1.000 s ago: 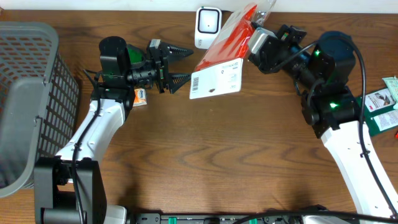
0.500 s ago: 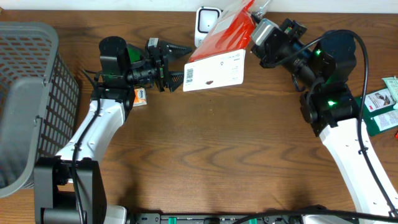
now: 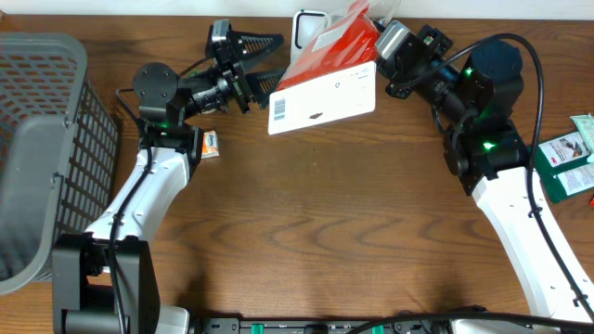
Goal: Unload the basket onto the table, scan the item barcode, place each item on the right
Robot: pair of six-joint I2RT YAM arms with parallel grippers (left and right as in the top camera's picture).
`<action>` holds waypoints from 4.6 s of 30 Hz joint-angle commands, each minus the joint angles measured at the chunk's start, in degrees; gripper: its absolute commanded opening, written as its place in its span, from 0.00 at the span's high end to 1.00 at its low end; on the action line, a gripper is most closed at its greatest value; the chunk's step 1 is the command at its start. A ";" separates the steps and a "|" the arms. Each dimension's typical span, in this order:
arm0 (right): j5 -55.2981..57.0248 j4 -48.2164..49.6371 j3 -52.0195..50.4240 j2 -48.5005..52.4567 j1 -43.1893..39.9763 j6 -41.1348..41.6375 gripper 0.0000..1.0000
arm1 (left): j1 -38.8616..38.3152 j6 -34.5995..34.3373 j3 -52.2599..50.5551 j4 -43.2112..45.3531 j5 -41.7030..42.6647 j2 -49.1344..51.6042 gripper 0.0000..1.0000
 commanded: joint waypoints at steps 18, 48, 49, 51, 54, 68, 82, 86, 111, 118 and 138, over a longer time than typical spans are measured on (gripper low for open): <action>-3.10 2.60 0.20 1.31 0.59 1.81 0.99 | -4.79 3.52 1.05 -8.76 0.57 -1.03 0.25; -4.90 11.61 0.20 1.86 0.59 11.04 0.99 | -4.79 6.05 1.03 -10.88 0.33 -0.96 0.25; -4.96 11.32 0.20 2.03 0.59 11.56 0.99 | -4.79 6.03 1.03 -10.88 0.31 -0.96 0.25; -5.51 10.54 0.20 2.67 0.59 12.52 0.99 | -4.79 5.73 1.05 -10.86 0.11 -0.96 0.25; -6.16 9.40 0.20 3.52 0.59 12.50 0.99 | -4.79 4.68 1.05 -10.34 -0.55 -0.96 0.25; -6.14 5.29 0.20 4.15 0.52 11.17 0.99 | -4.79 2.80 1.05 -5.27 -2.67 -0.96 0.74; -2.58 4.74 0.20 4.15 0.52 11.15 0.64 | -4.79 4.31 1.05 -5.99 -2.69 -0.96 0.92; 1.25 4.44 0.20 4.15 0.13 11.17 0.25 | -4.76 6.75 1.05 -6.58 -2.73 -0.96 0.92; -16.83 -3.54 0.20 4.15 -1.79 16.90 0.62 | -4.74 13.22 1.05 -16.46 -3.78 -0.96 0.91; -28.20 -6.10 0.20 4.15 -2.86 17.05 0.07 | -4.31 14.19 1.05 -16.46 -4.13 -0.96 0.92; 0.68 -34.88 1.22 4.52 -15.21 41.20 0.01 | -2.71 20.28 1.05 -16.46 -2.27 -0.96 0.91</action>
